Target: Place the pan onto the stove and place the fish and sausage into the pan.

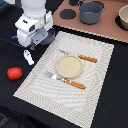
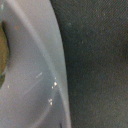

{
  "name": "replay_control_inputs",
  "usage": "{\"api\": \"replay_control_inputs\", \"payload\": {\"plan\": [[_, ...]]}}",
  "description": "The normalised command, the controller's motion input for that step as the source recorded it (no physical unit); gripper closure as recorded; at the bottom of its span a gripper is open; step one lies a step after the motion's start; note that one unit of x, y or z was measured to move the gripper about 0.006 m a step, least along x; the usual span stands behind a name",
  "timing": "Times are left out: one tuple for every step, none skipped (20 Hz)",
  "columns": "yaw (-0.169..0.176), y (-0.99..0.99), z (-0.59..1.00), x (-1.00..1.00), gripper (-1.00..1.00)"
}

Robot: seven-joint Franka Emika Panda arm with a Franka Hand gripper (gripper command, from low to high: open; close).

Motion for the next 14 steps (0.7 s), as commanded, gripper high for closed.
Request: {"api": "replay_control_inputs", "payload": {"plan": [[0.0, 0.0, -0.19, -0.1, 1.0], [0.0, 0.0, -0.19, -0.12, 1.0], [0.0, 0.0, -0.17, -0.11, 1.0], [0.0, 0.0, -0.16, -0.1, 1.0], [0.0, 0.0, -0.13, -0.1, 1.0], [0.0, 0.0, -0.11, -0.1, 1.0], [0.0, 0.0, -0.11, -0.11, 1.0], [0.0, 0.0, -0.09, -0.1, 1.0], [0.0, 0.0, -0.05, -0.05, 1.0], [0.0, 0.0, 0.0, -0.01, 1.0], [0.0, 0.0, 0.0, 0.0, 1.0], [0.0, 0.0, 0.0, 0.0, 1.0], [0.0, 0.0, 0.0, 0.0, 1.0], [0.0, 0.0, 0.0, 0.0, 1.0]]}}
